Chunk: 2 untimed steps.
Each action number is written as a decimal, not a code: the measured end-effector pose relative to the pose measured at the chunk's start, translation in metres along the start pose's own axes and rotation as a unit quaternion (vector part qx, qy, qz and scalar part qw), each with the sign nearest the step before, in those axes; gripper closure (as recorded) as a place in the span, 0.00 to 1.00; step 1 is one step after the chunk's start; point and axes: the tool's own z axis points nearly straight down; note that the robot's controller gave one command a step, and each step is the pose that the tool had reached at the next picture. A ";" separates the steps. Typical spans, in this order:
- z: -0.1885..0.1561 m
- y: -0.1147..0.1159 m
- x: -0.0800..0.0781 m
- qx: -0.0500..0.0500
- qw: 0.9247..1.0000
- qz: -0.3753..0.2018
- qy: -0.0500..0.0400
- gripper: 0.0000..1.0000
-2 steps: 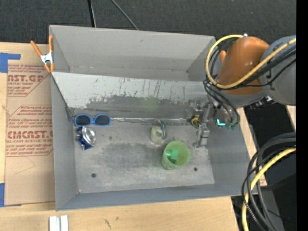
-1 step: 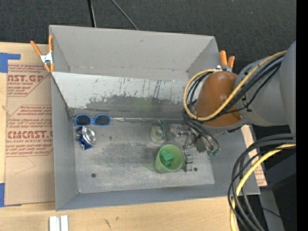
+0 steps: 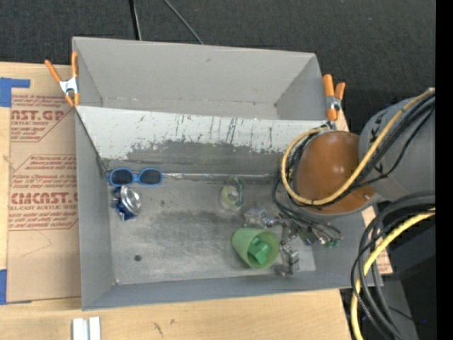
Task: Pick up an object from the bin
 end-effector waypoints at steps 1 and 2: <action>0.000 0.035 -0.022 0.000 0.987 -0.158 -0.001 0.00; -0.001 0.034 -0.022 0.000 0.988 -0.157 -0.001 1.00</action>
Offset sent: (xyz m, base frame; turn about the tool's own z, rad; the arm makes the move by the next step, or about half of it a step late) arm 0.0034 0.0393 0.0006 -0.3166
